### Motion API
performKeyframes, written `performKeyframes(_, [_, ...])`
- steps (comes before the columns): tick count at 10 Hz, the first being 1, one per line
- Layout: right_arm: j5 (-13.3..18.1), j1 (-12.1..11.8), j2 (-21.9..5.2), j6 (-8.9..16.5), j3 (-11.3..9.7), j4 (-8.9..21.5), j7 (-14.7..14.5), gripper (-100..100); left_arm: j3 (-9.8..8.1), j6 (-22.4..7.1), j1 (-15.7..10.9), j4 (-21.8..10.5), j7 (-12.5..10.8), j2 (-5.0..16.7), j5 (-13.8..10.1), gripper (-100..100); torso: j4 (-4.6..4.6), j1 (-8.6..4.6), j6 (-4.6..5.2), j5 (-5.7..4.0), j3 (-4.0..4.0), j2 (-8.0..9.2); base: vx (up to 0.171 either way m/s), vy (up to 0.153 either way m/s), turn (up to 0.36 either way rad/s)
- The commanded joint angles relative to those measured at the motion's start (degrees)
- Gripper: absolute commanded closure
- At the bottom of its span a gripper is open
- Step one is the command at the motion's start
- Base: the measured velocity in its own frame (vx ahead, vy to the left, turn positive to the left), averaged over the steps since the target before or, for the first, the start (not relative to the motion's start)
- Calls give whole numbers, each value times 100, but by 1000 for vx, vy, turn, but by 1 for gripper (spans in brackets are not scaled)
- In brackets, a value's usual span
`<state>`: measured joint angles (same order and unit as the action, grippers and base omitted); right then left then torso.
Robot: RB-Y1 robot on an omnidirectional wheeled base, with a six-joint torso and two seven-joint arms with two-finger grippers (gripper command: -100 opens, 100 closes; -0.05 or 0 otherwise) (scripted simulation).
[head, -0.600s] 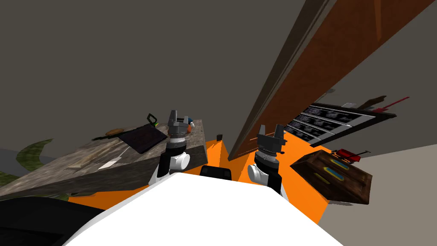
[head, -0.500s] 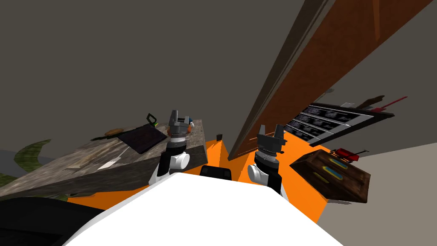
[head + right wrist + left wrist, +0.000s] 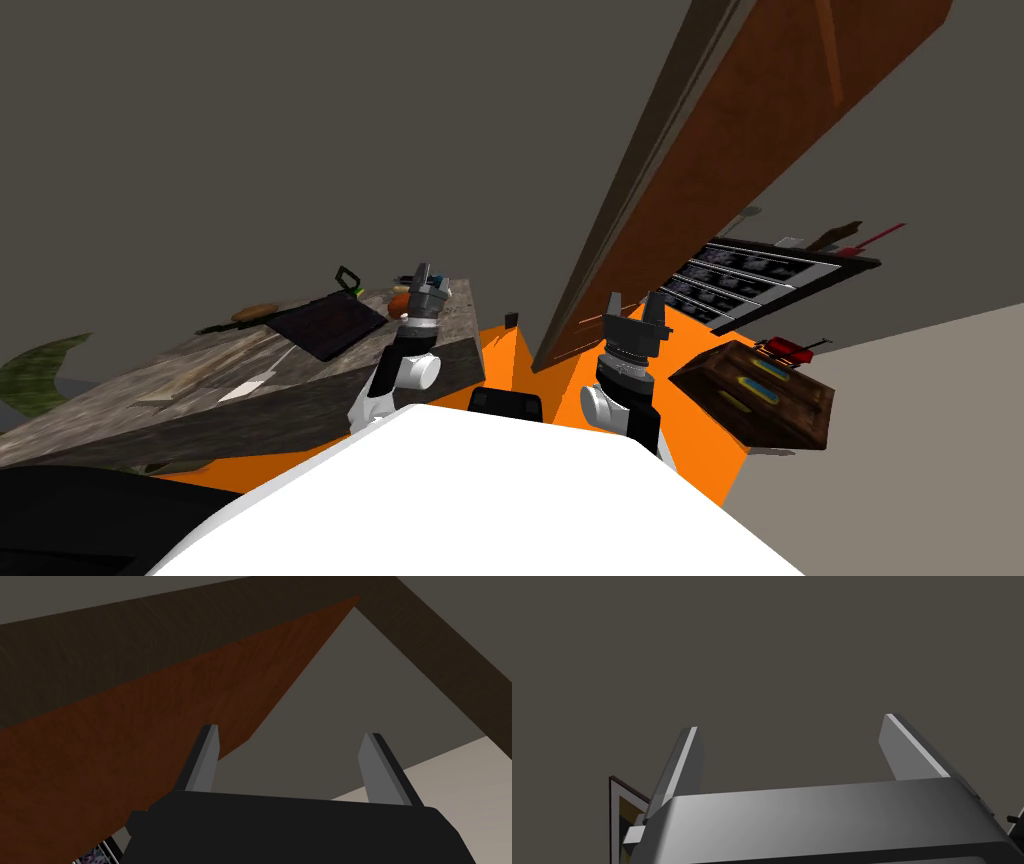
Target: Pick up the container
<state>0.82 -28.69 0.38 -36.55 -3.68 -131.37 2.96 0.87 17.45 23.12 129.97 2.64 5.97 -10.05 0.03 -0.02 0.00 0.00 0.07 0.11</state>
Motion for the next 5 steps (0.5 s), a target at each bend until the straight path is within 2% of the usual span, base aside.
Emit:
performKeyframes(1, [0, 0, 0, 0, 0, 0, 0, 0, -102, -283, -148, -159, -105, 157, -126, -100, 0, 0, 0, 0, 0, 0, -23, -5, -43])
performKeyframes(2, [0, 0, 0, 0, 0, 0, 0, 0, -102, -283, -148, -159, -105, 157, -126, -100, -1, 2, 1, 1, -2, -3, -17, -3, -35])
performKeyframes(3, [0, 0, 0, 0, 0, 0, 0, 0, -184, -499, -257, -299, -205, 299, -242, -100, -1, 2, 0, 0, -3, -5, -20, -4, -73])
performKeyframes(4, [0, 0, 0, 0, 0, 0, 0, 0, -184, -522, -257, -299, -205, 299, -242, -100, -1, 2, 1, 1, -3, -4, -18, -4, -32])
performKeyframes(5, [0, 0, 0, 0, 0, 0, 0, 0, -269, -763, -373, -450, -311, 449, -367, -100, -1, 2, 0, 0, -3, -5, -21, -9, -56])
